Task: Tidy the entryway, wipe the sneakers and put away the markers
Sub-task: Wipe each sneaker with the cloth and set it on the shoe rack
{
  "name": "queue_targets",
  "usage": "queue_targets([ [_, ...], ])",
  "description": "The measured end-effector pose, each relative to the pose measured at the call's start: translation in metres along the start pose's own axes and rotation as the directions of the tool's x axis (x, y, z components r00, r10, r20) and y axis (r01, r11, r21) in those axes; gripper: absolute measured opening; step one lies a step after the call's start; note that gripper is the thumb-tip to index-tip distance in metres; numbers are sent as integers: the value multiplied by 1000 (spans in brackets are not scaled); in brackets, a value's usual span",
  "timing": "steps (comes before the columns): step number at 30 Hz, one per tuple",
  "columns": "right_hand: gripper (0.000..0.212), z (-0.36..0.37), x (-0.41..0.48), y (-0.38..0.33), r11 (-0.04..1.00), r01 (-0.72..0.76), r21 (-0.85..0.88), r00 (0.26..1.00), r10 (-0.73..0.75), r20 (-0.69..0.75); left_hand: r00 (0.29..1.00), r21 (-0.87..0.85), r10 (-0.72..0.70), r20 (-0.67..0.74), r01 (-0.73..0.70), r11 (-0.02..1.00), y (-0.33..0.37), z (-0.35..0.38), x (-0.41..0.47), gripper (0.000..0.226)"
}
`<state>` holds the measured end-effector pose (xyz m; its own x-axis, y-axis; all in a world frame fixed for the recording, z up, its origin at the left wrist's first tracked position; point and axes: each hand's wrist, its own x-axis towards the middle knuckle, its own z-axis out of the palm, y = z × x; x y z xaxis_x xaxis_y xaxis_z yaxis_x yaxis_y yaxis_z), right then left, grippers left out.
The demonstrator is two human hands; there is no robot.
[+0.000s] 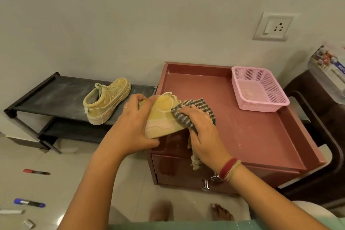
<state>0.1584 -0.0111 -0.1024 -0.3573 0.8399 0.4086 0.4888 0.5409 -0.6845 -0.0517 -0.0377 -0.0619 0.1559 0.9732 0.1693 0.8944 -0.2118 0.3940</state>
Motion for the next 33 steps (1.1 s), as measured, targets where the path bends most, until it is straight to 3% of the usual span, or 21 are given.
queue_targets([
  [4, 53, 13, -3, 1, 980, 69, -185, 995, -53, 87, 1000, 19, -10, -14, 11, 1000, -4, 1, 0, 109],
  [9, 53, 13, 3, -9, 977, 5, -213, 998, 9, 63, 1000, 58, -9, -8, 10, 998, -2, 5, 5, 97],
  [14, 56, 14, -7, -14, 942, 195, -273, 971, -147, 187, 1000, 53, -20, -14, 21, 998, -3, 3, 4, 94],
  [18, 64, -5, 6, 9, 960, -73, -269, 990, 103, 98, 996, 75, -92, -4, 92, 993, 2, 3, 6, 91],
  [23, 59, 3, -5, -3, 953, 118, -281, 975, -57, 215, 995, 72, -103, -15, 103, 992, 3, 4, 5, 94],
  [27, 62, -16, 11, 15, 946, -104, -307, 989, 131, 68, 995, 119, -97, -26, 100, 988, 3, 4, 4, 92],
  [29, 59, -6, 4, 1, 976, -37, -215, 992, 62, 112, 996, 140, -83, -34, 87, 986, 3, 4, 4, 92],
  [31, 61, 8, -13, -17, 979, 109, -174, 965, -63, 255, 996, 136, -64, -56, 72, 988, 2, 6, 4, 93],
  [33, 62, 5, -13, -13, 971, 140, -195, 960, -85, 267, 996, 126, -66, -66, 74, 989, 0, 7, 4, 93],
])
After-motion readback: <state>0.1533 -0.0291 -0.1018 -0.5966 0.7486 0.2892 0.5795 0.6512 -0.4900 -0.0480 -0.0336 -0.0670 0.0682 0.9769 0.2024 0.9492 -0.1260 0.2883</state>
